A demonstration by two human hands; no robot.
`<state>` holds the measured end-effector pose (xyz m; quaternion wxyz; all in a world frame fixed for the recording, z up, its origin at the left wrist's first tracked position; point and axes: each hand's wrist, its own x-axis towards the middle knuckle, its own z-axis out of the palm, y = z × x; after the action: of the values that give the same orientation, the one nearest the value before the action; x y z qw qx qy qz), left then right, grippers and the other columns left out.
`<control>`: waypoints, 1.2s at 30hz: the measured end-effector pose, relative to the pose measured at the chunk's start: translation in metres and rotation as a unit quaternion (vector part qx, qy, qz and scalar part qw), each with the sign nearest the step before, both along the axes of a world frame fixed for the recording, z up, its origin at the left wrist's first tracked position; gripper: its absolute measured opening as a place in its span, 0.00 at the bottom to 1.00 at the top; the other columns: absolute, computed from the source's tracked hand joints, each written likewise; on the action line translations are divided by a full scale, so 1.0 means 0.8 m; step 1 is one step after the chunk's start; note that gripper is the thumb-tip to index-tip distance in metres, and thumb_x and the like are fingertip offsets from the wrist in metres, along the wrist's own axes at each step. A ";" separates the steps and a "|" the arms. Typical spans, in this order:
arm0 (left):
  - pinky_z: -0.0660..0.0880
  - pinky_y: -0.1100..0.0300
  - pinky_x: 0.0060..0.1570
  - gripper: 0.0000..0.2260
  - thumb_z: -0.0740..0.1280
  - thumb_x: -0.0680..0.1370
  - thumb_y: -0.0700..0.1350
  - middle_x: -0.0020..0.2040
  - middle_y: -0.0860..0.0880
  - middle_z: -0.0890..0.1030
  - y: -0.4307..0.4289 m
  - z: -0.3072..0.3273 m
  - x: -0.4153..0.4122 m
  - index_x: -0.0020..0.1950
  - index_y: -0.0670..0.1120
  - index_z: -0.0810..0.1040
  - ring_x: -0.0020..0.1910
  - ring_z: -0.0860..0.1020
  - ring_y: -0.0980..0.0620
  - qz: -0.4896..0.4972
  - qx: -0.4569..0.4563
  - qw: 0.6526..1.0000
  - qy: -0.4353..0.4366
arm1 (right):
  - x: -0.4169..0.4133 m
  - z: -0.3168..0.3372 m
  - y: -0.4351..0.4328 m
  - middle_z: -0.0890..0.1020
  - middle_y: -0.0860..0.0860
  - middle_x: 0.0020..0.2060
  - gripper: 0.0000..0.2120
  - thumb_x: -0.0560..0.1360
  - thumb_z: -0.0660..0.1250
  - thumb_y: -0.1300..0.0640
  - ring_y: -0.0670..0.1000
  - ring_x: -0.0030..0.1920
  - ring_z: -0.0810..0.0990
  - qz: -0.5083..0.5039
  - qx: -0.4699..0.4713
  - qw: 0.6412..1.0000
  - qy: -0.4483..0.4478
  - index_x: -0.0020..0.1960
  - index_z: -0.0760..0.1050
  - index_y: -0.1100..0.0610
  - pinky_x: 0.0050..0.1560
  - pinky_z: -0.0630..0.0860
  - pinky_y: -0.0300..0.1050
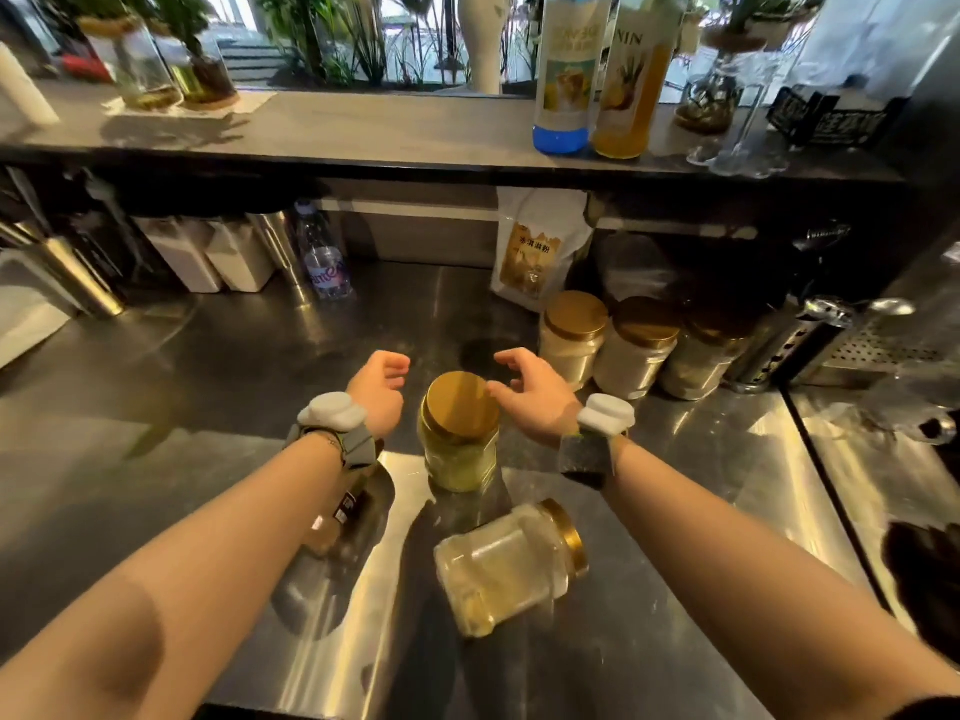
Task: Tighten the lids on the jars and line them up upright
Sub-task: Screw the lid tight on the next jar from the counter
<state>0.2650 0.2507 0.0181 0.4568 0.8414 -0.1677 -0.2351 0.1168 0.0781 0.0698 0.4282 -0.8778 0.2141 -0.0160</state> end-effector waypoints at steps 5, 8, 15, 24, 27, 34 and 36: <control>0.70 0.48 0.66 0.32 0.64 0.71 0.25 0.70 0.41 0.70 0.015 -0.048 -0.031 0.73 0.41 0.62 0.68 0.70 0.43 -0.016 0.037 0.996 0.075 | 0.010 0.000 0.024 0.69 0.55 0.70 0.31 0.76 0.65 0.42 0.55 0.67 0.72 0.027 -0.073 0.996 0.047 0.74 0.61 0.54 0.62 0.73 0.47; 0.70 0.47 0.66 0.41 0.73 0.69 0.30 0.71 0.45 0.68 0.017 -0.072 -0.043 0.76 0.44 0.56 0.69 0.68 0.45 -0.023 0.034 0.993 0.109 | 0.014 0.003 0.032 0.67 0.55 0.71 0.39 0.73 0.66 0.36 0.56 0.69 0.70 0.046 -0.101 0.990 0.085 0.76 0.58 0.54 0.66 0.72 0.50; 0.71 0.46 0.66 0.55 0.83 0.58 0.52 0.71 0.50 0.66 0.014 -0.090 -0.054 0.75 0.57 0.51 0.69 0.69 0.46 -0.076 0.028 0.993 0.084 | 0.037 -0.001 0.051 0.66 0.57 0.71 0.47 0.68 0.67 0.31 0.58 0.70 0.68 0.018 -0.141 0.980 0.143 0.76 0.56 0.55 0.66 0.69 0.52; 0.74 0.57 0.61 0.46 0.83 0.59 0.44 0.59 0.59 0.74 -0.007 -0.094 -0.053 0.69 0.57 0.62 0.58 0.75 0.60 -0.130 -0.069 0.988 0.055 | 0.062 -0.003 0.038 0.70 0.57 0.67 0.48 0.64 0.68 0.28 0.57 0.64 0.72 0.103 -0.204 0.944 0.238 0.74 0.58 0.55 0.63 0.74 0.52; 0.74 0.52 0.61 0.38 0.83 0.60 0.43 0.58 0.50 0.77 -0.011 -0.089 -0.055 0.64 0.54 0.67 0.57 0.77 0.53 -0.144 -0.058 0.987 0.031 | 0.061 -0.001 0.035 0.72 0.55 0.65 0.45 0.65 0.69 0.30 0.55 0.62 0.73 0.116 -0.214 0.943 0.228 0.72 0.61 0.54 0.60 0.76 0.50; 0.72 0.64 0.49 0.45 0.80 0.56 0.55 0.54 0.57 0.73 -0.018 -0.065 -0.051 0.67 0.58 0.58 0.52 0.76 0.56 -0.168 0.010 0.986 -0.020 | 0.049 0.008 0.010 0.69 0.52 0.66 0.46 0.65 0.74 0.36 0.54 0.64 0.72 0.156 -0.203 0.950 0.180 0.74 0.57 0.50 0.58 0.75 0.46; 0.72 0.67 0.46 0.44 0.79 0.55 0.56 0.52 0.60 0.73 -0.018 -0.064 -0.048 0.64 0.62 0.58 0.50 0.76 0.57 -0.174 0.020 0.984 -0.032 | 0.044 0.006 0.005 0.68 0.51 0.67 0.45 0.65 0.75 0.38 0.54 0.66 0.70 0.172 -0.198 0.950 0.171 0.74 0.56 0.49 0.58 0.74 0.45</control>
<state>0.2268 0.2366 -0.0333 0.3864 0.8154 -0.3215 -0.2870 0.1519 0.0820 0.0743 0.1994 -0.9580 0.1223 0.1658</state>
